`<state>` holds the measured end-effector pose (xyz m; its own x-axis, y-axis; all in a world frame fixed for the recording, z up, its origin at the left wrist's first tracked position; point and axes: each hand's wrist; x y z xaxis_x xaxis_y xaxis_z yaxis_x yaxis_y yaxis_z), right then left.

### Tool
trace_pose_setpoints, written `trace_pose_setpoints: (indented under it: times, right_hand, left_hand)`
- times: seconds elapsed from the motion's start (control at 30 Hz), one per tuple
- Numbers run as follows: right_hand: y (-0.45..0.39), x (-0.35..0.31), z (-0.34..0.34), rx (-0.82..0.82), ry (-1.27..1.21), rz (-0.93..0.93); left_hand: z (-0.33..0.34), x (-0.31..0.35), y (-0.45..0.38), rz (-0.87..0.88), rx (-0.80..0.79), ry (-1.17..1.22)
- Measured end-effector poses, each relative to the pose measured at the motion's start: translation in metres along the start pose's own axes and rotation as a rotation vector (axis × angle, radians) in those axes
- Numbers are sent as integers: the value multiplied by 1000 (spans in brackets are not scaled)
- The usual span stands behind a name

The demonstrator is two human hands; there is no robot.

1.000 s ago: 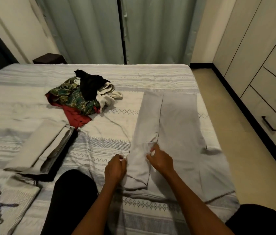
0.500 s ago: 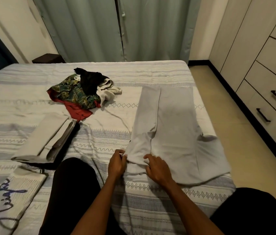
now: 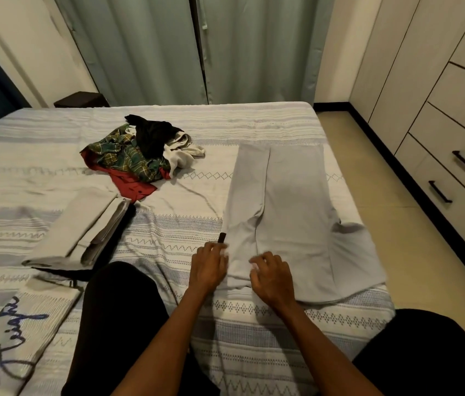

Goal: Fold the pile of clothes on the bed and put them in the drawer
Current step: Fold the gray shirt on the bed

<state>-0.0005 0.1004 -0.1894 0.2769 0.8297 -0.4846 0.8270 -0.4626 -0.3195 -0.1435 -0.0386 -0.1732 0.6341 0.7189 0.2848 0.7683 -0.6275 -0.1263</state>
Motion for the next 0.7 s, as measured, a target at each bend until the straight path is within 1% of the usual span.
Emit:
trace_pose_setpoints:
  times: [0.03,0.07,0.13,0.17,0.2,0.23,0.3,0.4,0.5,0.57,0.63,0.7]
  right_hand:
    - [-7,-4,1,-33,-16,-15]
    - [-13,-5,4,-108,-18,-26]
    - [-16,-4,9,-315,32,-34]
    - [-13,-2,11,-401,53,-16]
    - [-9,1,11,-443,57,3]
    - [-5,6,10,-434,37,19]
    - [6,17,5,-364,10,32]
    - [23,45,-6,-268,13,-15]
    - [35,71,-31,-129,-69,19]
    - [42,89,-51,7,-67,129]
    - [49,107,-69,139,-54,306]
    - [53,124,-82,219,-75,445]
  left_hand:
    - [1,-1,-3,67,-35,-43]
    - [3,-2,-5,114,-116,-96]
    - [7,-7,-4,178,-315,-203]
    - [10,-12,-2,191,-377,-234]
    - [12,-17,-1,202,-399,-241]
    - [10,-22,-1,210,-397,-225]
    - [6,-37,-6,241,-358,-187]
    - [1,-55,-10,346,-243,-179]
    - [-6,-40,-8,439,-80,-67]
    - [-8,-17,-11,502,-2,3]
    - [-4,8,-19,559,-8,49]
    - [3,33,-31,587,-64,54]
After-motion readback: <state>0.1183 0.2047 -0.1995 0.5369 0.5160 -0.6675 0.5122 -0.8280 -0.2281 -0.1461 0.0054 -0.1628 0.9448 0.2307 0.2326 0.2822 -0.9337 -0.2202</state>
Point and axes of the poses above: each hand's wrist, its own y-axis away from the middle knuckle, its own z-axis out of the palm, x = y × z, and after that the axes turned 7 degrees about -y, right-handed
